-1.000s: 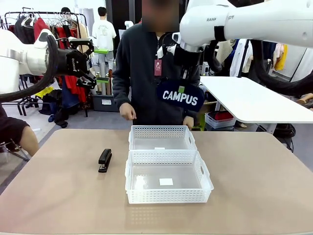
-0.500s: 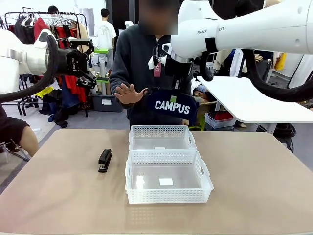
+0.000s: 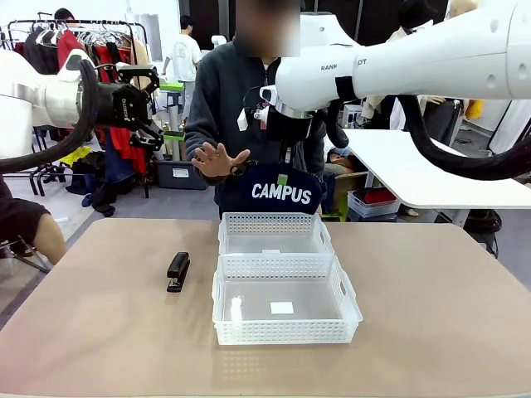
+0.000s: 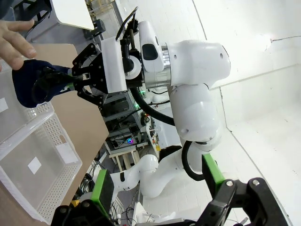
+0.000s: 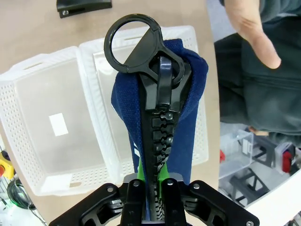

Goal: Distribute items into two baskets.
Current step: Move the picked Pencil pouch towards the Organizing basket indicated by the person, stopping as directed.

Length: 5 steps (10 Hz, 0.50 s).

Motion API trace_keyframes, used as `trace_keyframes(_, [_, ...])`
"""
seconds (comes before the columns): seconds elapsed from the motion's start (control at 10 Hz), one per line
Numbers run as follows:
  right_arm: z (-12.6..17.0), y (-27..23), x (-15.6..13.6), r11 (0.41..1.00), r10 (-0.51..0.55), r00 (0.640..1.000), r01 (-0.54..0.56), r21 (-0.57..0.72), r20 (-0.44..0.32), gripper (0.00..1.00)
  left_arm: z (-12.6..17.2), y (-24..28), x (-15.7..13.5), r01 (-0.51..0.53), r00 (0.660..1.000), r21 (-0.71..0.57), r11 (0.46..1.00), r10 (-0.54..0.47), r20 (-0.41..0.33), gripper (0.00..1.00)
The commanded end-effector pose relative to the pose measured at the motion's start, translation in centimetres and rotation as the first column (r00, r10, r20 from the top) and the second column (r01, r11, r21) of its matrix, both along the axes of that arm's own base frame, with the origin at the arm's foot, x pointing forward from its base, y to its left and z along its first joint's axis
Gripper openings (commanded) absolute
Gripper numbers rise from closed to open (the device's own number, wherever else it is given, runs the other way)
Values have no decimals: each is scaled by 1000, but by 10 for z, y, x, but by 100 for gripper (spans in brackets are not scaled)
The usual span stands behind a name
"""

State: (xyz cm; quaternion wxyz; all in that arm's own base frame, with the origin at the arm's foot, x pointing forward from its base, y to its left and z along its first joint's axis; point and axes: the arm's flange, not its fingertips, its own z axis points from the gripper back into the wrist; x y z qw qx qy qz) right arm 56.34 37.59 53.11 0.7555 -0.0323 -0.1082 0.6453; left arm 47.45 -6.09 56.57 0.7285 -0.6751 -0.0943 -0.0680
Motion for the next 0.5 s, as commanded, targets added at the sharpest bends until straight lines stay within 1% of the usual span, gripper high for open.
trace_keyframes(0.0, [4,-6,-3,1000,8,1000,-8,-23,-4,0,2,1,-1,-6,1000,0,1000,6,3,100])
trace_keyframes(0.1, [0,0,0,1000,0,1000,0,0,0,0,2,1,-1,-6,1000,0,1000,6,3,100])
trace_keyframes(0.4, [0,0,0,1000,0,1000,0,0,0,0,2,1,-1,-6,1000,0,1000,6,3,100])
